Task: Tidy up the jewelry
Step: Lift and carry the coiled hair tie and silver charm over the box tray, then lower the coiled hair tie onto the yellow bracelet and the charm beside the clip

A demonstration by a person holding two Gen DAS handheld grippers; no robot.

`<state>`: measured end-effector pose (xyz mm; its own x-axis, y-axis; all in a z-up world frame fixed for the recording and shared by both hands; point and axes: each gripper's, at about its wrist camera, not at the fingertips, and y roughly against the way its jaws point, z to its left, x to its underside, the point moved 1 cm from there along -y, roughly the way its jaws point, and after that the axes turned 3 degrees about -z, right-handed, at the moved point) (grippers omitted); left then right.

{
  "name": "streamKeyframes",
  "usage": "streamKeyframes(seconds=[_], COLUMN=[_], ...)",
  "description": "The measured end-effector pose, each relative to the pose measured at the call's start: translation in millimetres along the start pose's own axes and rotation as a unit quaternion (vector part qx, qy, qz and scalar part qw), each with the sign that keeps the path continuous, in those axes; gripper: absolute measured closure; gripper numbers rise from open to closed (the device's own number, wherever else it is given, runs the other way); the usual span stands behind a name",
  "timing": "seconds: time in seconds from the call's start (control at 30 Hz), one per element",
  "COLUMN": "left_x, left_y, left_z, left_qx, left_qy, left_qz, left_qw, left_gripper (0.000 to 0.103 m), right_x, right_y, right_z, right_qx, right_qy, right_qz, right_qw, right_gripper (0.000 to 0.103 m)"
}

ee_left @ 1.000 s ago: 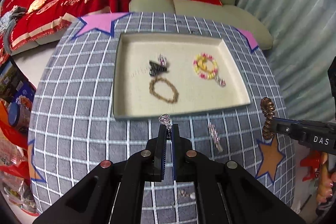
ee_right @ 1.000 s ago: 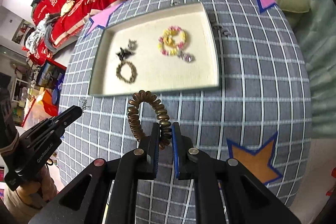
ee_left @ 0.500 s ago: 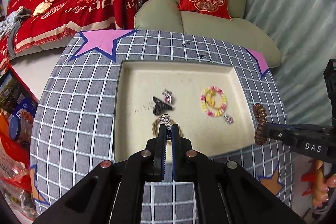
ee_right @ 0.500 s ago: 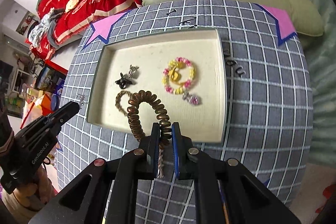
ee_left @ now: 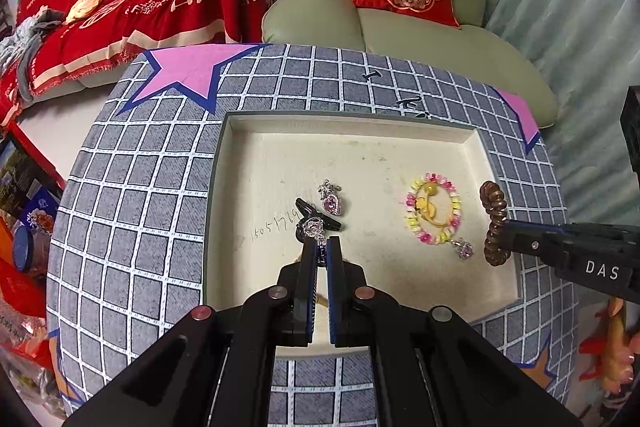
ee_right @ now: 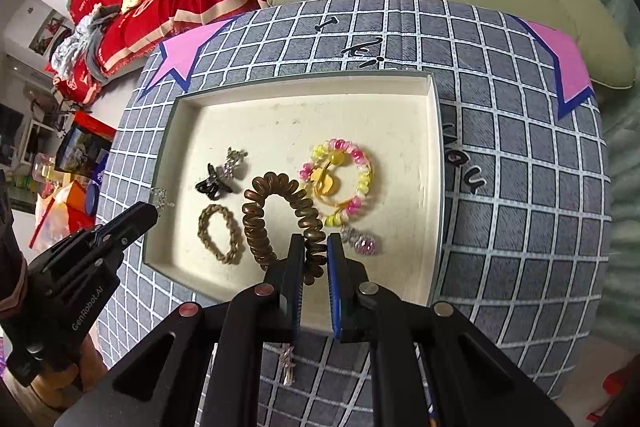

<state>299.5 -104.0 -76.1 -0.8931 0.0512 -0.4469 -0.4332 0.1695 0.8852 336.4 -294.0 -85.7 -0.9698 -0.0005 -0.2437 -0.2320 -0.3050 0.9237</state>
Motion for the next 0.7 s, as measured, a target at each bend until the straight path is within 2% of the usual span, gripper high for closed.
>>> streamKeyframes(seconds=[0.7], left_x=[7.5], left_y=[-53.9], left_z=[-9.8], left_qx=[-0.023], left_qy=[-0.015], left_qz=[0.040], left_qw=[0.9988], left_gripper=[0.090], right_x=[-8.3], right_y=[-48.1], right_z=[-19.7], right_qx=[0.015], right_qy=[-0.013], right_qz=[0.024], right_qw=[1.000], right_gripper=[0.091])
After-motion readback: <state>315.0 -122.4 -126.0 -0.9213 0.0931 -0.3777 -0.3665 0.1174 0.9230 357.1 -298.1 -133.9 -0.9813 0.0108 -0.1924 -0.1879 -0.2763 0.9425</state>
